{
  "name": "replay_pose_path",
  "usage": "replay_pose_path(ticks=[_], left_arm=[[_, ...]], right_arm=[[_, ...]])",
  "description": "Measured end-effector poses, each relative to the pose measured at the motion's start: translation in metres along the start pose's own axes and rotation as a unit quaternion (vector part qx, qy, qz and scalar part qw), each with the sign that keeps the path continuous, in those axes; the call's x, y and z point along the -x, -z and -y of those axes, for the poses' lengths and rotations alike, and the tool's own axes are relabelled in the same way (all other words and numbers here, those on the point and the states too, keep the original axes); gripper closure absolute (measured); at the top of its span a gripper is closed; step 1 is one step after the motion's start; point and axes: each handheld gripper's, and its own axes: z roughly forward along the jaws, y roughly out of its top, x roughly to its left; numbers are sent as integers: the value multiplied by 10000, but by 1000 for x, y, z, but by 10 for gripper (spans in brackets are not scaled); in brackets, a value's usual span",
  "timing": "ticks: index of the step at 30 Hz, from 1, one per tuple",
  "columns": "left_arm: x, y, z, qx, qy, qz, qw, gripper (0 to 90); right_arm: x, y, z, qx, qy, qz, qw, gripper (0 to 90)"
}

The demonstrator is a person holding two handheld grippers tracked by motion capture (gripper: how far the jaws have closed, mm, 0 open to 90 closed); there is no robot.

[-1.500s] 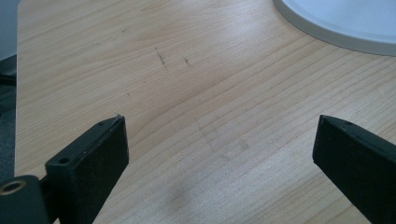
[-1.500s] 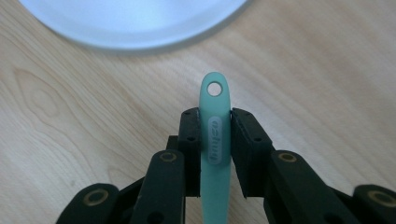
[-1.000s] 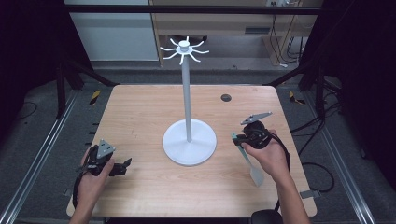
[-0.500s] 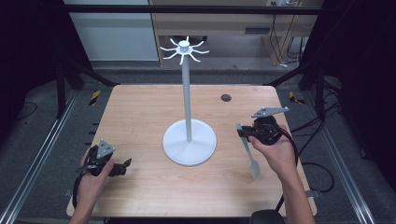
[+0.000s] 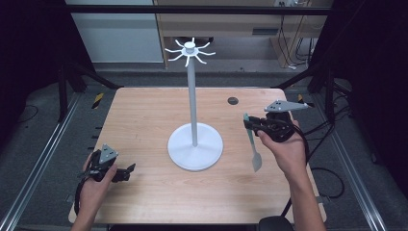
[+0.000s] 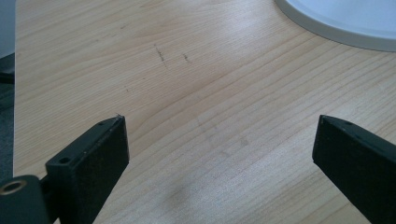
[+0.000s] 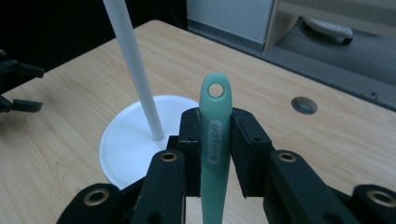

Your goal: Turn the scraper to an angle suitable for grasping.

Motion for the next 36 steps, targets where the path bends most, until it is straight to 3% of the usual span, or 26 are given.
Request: replay_pose_path(ticks=[11,36], left_arm=[[0,0,0,13,12,2,10000,34],[0,0,1,-12,28,19,10000,34]], right_arm=[[-9,3,-14,458,36,-48,9989,749],[-23,11,-51,988,125,-98,9950,748]])
